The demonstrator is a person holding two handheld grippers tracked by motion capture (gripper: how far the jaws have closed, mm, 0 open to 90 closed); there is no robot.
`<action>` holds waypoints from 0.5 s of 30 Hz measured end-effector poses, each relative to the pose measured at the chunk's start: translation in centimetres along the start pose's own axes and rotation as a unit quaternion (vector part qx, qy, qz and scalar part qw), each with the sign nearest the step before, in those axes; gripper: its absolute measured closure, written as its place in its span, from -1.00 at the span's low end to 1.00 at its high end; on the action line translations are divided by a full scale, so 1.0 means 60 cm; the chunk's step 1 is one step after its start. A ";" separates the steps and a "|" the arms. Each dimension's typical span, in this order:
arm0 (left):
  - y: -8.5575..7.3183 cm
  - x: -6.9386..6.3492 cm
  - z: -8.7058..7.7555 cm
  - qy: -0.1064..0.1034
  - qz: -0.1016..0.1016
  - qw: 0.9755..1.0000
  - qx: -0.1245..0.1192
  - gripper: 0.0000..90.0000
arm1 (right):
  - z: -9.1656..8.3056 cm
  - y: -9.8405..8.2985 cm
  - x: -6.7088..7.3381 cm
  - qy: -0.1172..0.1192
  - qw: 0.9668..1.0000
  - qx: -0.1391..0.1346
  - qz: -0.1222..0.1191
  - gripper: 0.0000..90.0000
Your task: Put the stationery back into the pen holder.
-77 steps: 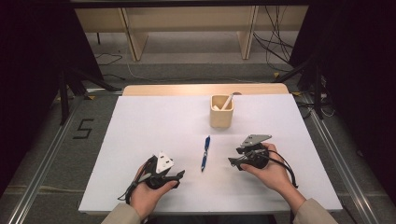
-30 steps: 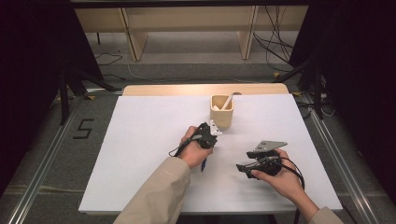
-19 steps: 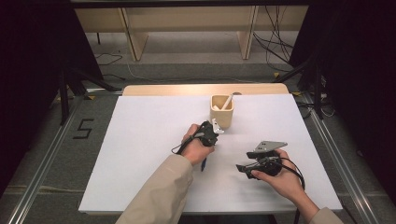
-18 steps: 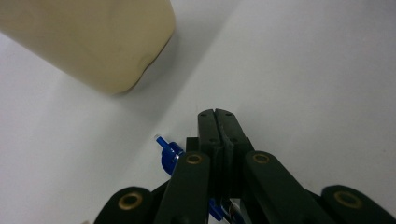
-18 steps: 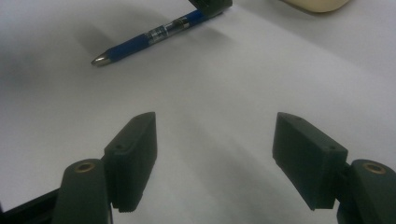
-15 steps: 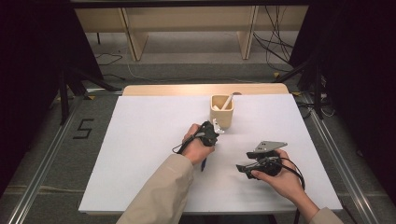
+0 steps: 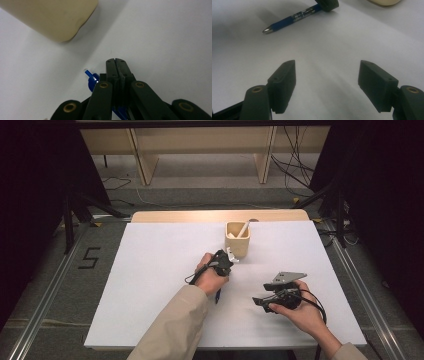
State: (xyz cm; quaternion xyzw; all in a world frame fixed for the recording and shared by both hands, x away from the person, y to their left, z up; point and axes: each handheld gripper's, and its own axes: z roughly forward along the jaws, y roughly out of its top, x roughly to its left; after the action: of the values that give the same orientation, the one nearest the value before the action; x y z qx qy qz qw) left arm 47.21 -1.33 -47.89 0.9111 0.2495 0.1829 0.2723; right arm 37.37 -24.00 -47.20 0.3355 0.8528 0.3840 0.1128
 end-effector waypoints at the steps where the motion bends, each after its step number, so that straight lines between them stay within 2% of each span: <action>1: 0.000 0.000 0.000 0.000 0.000 1.000 0.000 1.00 | 0.001 0.000 0.001 0.000 1.000 0.000 0.001 -0.30; 7: -0.001 0.000 0.000 0.006 -0.011 1.000 0.001 1.00 | 0.001 0.000 0.002 0.000 1.000 0.004 0.002 -0.30; 15: 0.001 0.001 -0.001 0.020 -0.007 1.000 0.015 1.00 | 0.003 0.000 0.002 0.002 1.000 0.005 -0.004 -0.30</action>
State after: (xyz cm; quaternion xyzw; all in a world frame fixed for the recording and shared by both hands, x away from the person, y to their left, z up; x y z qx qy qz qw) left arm 47.27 -1.30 -47.81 0.9095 0.2643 0.1956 0.2544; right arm 37.33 -23.82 -47.30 0.3322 0.8563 0.3797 0.1110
